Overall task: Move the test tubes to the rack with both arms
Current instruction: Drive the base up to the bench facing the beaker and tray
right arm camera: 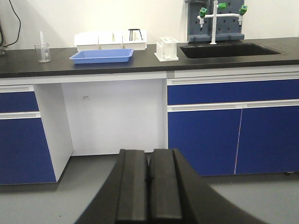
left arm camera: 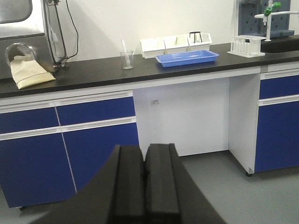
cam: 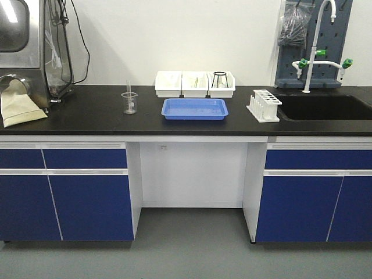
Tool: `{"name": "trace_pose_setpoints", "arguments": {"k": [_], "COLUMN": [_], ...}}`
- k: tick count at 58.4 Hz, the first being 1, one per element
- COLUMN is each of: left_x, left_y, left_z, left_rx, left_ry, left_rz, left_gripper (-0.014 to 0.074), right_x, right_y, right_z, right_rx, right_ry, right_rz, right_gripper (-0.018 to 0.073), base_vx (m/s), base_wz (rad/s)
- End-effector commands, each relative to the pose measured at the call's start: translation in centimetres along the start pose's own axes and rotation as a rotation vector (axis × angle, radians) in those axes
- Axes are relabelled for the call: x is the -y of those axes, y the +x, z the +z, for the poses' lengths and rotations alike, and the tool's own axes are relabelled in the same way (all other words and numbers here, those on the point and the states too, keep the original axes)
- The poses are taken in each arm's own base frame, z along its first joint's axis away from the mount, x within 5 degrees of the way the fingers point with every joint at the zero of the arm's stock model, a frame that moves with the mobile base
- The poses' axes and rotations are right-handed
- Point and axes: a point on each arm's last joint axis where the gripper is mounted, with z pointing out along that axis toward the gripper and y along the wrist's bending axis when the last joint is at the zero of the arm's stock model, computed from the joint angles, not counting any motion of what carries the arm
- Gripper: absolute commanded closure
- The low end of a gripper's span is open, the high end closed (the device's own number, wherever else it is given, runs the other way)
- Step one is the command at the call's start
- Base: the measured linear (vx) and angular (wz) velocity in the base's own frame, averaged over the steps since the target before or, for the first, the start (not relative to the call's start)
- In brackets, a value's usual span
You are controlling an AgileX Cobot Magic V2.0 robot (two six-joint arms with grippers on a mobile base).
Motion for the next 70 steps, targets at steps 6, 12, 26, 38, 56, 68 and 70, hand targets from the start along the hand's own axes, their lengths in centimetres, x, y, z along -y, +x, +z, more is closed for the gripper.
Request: {"name": "trace_pose_setpoints", "arguments": {"k": [6, 12, 26, 38, 56, 68, 70], "left_x": [0.15, 0.15, 0.15, 0.15, 0.15, 0.15, 0.15], "left_y": [0.04, 0.04, 0.04, 0.04, 0.04, 0.04, 0.04], "left_z": [-0.04, -0.04, -0.04, -0.04, -0.04, -0.04, -0.04], "left_rx": [0.072, 0.072, 0.072, 0.072, 0.072, 0.072, 0.072], "left_ry": [0.019, 0.019, 0.019, 0.019, 0.019, 0.019, 0.019], "left_rz": [-0.01, -0.01, -0.01, -0.01, -0.01, -0.01, -0.01], "left_gripper": [0.0611, 0.0611, 0.0611, 0.0611, 0.0611, 0.0611, 0.0611], "right_x": [-0.12, -0.12, -0.12, -0.12, -0.12, -0.12, -0.12], "right_y": [-0.46, -0.46, -0.46, -0.46, -0.46, -0.46, -0.46], "right_z": [-0.03, -0.03, -0.03, -0.03, -0.03, -0.03, -0.03], "right_rx": [0.081, 0.081, 0.081, 0.081, 0.081, 0.081, 0.081], "right_ry": [-0.015, -0.015, -0.015, -0.015, -0.015, -0.015, -0.015], "right_rz": [-0.004, -0.004, -0.004, -0.004, -0.004, -0.004, -0.004], "right_gripper": [0.0566, 0.0566, 0.0566, 0.0566, 0.0566, 0.0566, 0.0566], "base_vx": [0.0, 0.0, 0.0, 0.01, 0.11, 0.2, 0.23], "base_wz": [0.0, 0.0, 0.0, -0.01, -0.08, -0.1, -0.06]}}
